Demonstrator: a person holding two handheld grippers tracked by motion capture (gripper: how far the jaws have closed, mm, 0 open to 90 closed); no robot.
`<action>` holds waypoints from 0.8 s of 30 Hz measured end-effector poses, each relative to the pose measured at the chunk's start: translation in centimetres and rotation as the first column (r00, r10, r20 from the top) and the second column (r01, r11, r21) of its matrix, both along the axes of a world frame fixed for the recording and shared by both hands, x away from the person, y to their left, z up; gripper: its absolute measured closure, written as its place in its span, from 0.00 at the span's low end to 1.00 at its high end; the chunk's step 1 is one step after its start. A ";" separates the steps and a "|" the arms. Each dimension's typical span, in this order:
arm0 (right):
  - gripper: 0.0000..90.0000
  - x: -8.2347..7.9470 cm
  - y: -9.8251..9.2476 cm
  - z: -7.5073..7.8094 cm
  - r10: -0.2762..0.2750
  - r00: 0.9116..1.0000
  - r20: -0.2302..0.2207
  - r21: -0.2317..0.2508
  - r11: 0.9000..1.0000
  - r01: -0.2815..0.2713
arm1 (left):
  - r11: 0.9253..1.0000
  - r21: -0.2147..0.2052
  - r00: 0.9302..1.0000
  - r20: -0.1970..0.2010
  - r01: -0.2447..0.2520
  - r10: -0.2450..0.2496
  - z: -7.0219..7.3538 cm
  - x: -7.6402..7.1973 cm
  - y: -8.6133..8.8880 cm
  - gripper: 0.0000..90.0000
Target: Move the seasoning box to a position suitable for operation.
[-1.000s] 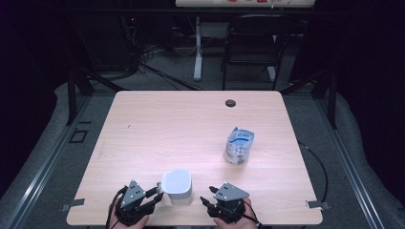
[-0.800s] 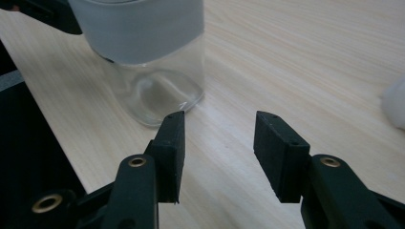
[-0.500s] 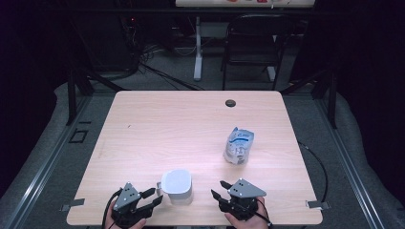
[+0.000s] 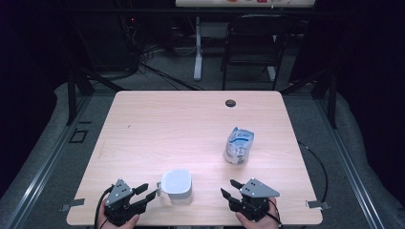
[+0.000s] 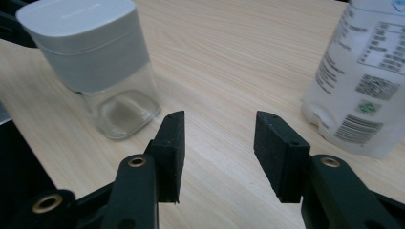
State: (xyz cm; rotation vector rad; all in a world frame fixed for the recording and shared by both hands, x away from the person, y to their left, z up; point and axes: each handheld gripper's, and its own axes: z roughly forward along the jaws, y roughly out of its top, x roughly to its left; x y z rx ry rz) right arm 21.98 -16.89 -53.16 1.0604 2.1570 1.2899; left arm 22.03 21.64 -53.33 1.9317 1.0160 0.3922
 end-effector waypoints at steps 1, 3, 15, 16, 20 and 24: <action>0.60 0.0 -0.2 -0.1 -0.013 1.000 0.001 -0.005 1.000 0.013 | 1.000 -0.001 1.000 0.005 -0.008 0.008 0.1 0.0 0.0 0.64; 0.60 0.0 -0.4 -0.4 -0.030 1.000 0.001 -0.010 1.000 0.030 | 1.000 -0.002 1.000 0.009 -0.021 0.021 0.3 0.1 0.1 0.61; 0.60 0.2 -0.9 -0.5 -0.060 0.998 0.002 0.009 0.998 0.059 | 0.998 -0.033 0.998 0.021 -0.050 0.051 1.2 0.3 1.1 0.57; 0.60 0.3 -0.9 -0.5 -0.060 0.998 0.001 0.005 0.998 0.060 | 0.998 -0.035 0.998 0.030 -0.049 0.050 1.3 0.3 1.1 0.58; 0.60 0.4 -0.9 -0.6 -0.051 0.999 -0.001 -0.001 0.999 0.051 | 0.998 -0.012 0.997 0.045 -0.058 0.059 1.7 0.5 1.4 0.60; 0.60 0.3 -0.9 -0.6 -0.050 0.999 0.006 -0.017 0.999 0.050 | 0.998 -0.028 0.997 0.040 -0.060 0.061 2.3 0.8 1.8 0.66</action>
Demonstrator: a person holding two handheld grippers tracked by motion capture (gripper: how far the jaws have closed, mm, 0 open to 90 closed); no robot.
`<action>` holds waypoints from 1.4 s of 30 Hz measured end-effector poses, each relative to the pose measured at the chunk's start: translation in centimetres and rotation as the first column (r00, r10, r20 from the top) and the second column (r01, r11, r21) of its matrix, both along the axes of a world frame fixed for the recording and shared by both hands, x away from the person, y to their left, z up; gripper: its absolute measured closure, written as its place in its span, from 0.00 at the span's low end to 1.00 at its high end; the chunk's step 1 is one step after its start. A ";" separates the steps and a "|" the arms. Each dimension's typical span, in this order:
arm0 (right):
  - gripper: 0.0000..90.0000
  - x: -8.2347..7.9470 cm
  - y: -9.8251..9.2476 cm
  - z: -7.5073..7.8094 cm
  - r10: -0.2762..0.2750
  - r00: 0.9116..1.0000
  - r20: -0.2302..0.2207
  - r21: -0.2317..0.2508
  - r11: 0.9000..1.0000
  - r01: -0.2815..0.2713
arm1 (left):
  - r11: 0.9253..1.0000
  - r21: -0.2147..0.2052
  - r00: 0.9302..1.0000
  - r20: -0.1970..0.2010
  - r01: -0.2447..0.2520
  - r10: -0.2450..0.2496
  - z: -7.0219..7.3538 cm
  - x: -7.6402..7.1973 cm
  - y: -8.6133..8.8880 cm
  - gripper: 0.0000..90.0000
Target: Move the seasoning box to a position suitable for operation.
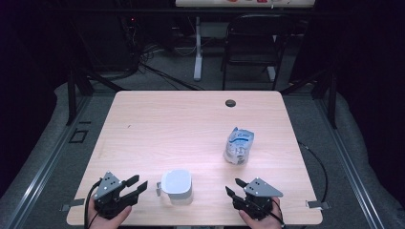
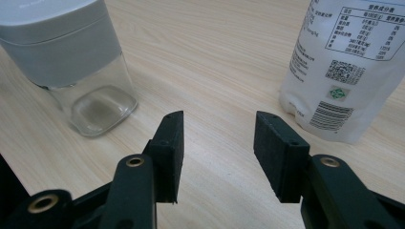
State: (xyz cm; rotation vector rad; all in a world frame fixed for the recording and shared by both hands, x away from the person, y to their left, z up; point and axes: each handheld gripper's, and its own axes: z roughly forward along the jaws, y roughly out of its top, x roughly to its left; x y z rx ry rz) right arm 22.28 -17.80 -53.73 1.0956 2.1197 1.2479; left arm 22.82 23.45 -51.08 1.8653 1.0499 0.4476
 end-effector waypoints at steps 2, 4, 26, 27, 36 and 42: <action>0.60 0.0 -0.1 0.0 -0.001 1.000 0.006 -0.003 1.000 0.001 | 1.000 -0.003 1.000 -0.002 0.003 -0.003 0.4 0.1 0.1 0.68; 0.60 -0.1 -0.2 0.0 -0.001 1.000 0.013 -0.018 1.000 0.001 | 1.000 -0.014 1.000 0.000 0.005 -0.005 0.8 0.2 0.2 0.71; 0.70 -0.5 -0.8 -0.2 -0.014 1.000 -0.020 -0.027 1.000 0.013 | 0.988 0.034 0.989 -0.010 0.148 -0.148 3.6 1.3 -3.9 1.00; 0.70 -0.5 -0.8 -0.2 -0.014 1.000 -0.019 -0.020 1.000 0.014 | 0.988 0.044 0.989 -0.010 0.151 -0.151 3.6 1.3 -4.1 1.00; 0.71 -0.5 -0.5 -0.4 -0.003 1.000 -0.027 -0.025 1.000 0.002 | 0.979 0.074 0.982 -0.025 0.188 -0.186 3.4 1.4 -5.0 1.00; 0.71 -0.7 -0.3 -0.6 -0.001 1.000 -0.023 -0.027 1.000 0.000 | 0.978 0.079 0.980 -0.037 0.196 -0.193 3.0 1.8 -5.5 1.00</action>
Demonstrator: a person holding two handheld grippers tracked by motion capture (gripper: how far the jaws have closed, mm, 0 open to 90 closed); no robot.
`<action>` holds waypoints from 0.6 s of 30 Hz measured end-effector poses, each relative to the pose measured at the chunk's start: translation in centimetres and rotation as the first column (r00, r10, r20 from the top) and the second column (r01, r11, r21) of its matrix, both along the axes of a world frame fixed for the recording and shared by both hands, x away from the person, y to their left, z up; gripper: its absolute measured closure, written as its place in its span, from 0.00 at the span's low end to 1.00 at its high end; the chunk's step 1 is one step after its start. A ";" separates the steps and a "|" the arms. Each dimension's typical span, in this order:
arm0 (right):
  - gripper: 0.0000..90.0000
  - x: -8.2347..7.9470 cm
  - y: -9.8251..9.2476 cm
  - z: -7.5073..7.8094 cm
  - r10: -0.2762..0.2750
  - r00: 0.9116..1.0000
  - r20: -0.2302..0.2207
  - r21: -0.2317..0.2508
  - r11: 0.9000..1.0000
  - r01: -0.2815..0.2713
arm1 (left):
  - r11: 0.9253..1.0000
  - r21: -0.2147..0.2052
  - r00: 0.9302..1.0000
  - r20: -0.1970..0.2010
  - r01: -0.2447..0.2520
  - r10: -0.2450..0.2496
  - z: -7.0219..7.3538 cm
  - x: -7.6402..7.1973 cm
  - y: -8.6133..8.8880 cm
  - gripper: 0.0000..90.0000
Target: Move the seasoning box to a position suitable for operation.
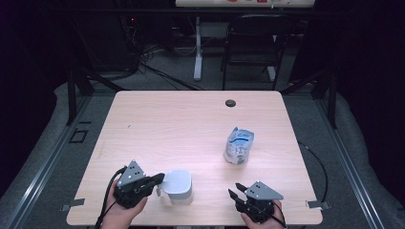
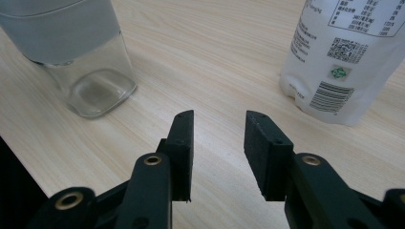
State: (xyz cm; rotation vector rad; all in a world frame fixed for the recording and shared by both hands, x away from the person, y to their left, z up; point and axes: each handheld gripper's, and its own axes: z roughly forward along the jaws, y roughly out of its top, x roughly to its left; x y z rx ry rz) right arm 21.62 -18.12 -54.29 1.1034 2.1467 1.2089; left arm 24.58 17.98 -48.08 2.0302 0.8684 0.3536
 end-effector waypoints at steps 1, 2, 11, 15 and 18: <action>0.71 0.0 0.0 0.0 0.000 1.000 -0.004 -0.003 1.000 0.000 | 1.000 0.005 1.000 -0.003 0.001 -0.001 0.0 0.0 -0.1 1.00; 0.71 -0.1 0.0 0.0 0.001 1.000 -0.007 -0.010 1.000 -0.001 | 1.000 0.009 1.000 -0.006 0.000 0.000 -0.1 0.0 -0.2 1.00; 0.68 -0.2 -0.1 -0.2 -0.002 1.000 -0.008 -0.009 1.000 0.002 | 1.000 0.015 1.000 -0.010 -0.002 0.002 -0.3 0.1 -0.4 1.00; 0.68 -0.3 -0.2 -0.2 -0.002 1.000 -0.003 -0.006 1.000 0.002 | 1.000 0.017 1.000 -0.015 -0.003 0.003 -0.2 0.2 -0.3 1.00; 0.68 -0.3 -0.1 -0.3 -0.003 1.000 -0.004 -0.002 1.000 0.003 | 1.000 0.020 1.000 -0.018 -0.009 0.009 -0.2 0.2 -0.3 1.00</action>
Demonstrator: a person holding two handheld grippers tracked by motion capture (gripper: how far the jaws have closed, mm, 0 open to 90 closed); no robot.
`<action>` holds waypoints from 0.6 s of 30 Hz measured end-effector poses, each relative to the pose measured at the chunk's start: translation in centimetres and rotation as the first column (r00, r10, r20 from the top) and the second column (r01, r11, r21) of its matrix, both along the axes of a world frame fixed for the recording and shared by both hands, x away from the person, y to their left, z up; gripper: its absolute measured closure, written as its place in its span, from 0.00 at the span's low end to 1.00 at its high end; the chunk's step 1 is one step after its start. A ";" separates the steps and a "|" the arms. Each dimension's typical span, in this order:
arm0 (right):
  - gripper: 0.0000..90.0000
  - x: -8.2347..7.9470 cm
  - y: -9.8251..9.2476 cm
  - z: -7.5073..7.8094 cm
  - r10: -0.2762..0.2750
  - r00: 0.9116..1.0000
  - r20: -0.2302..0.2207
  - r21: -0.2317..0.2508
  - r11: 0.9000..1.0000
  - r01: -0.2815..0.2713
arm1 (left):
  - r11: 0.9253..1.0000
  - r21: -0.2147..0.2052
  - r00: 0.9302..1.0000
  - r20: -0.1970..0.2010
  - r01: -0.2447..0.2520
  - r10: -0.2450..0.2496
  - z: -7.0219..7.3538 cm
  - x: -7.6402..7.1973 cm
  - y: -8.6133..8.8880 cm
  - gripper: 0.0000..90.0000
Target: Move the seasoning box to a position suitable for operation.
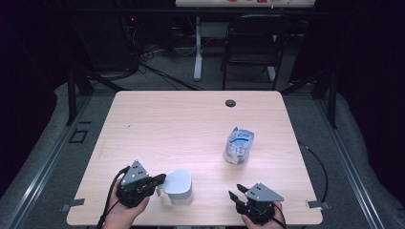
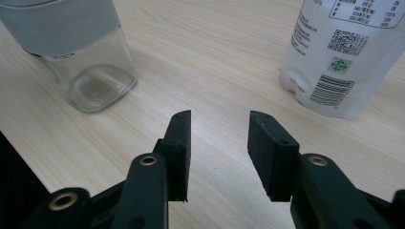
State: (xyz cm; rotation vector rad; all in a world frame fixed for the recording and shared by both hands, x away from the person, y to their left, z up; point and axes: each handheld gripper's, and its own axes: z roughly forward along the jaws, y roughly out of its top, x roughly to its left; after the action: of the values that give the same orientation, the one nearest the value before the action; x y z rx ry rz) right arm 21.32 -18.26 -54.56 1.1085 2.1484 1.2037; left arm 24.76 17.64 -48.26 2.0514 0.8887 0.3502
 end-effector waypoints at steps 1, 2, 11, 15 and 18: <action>0.68 0.0 0.0 0.0 -0.001 1.000 -0.002 0.001 1.000 0.001 | 1.000 0.005 1.000 -0.009 0.004 -0.004 0.1 0.0 0.0 1.00; 0.67 0.0 0.0 0.0 0.002 1.000 -0.001 0.000 1.000 -0.002 | 1.000 0.005 1.000 -0.011 0.003 -0.003 0.1 0.0 0.0 1.00; 0.65 0.0 0.1 -0.1 -0.006 1.000 -0.003 0.002 1.000 0.006 | 0.999 0.037 1.000 -0.019 0.006 -0.005 0.4 0.1 0.0 1.00; 0.65 0.0 0.2 -0.2 0.000 1.000 -0.003 -0.004 1.000 0.000 | 0.999 0.036 1.000 -0.023 0.001 0.000 0.4 0.1 0.0 1.00; 0.65 0.0 0.2 -0.2 0.004 1.000 -0.005 -0.009 1.000 -0.004 | 0.999 0.039 1.000 -0.029 -0.001 0.003 0.5 0.1 0.0 1.00</action>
State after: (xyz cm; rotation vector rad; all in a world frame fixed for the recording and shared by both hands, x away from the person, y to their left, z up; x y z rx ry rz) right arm 21.34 -18.06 -54.72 1.1049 2.1584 1.1931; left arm 24.84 17.69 -47.81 2.0964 0.9082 0.3417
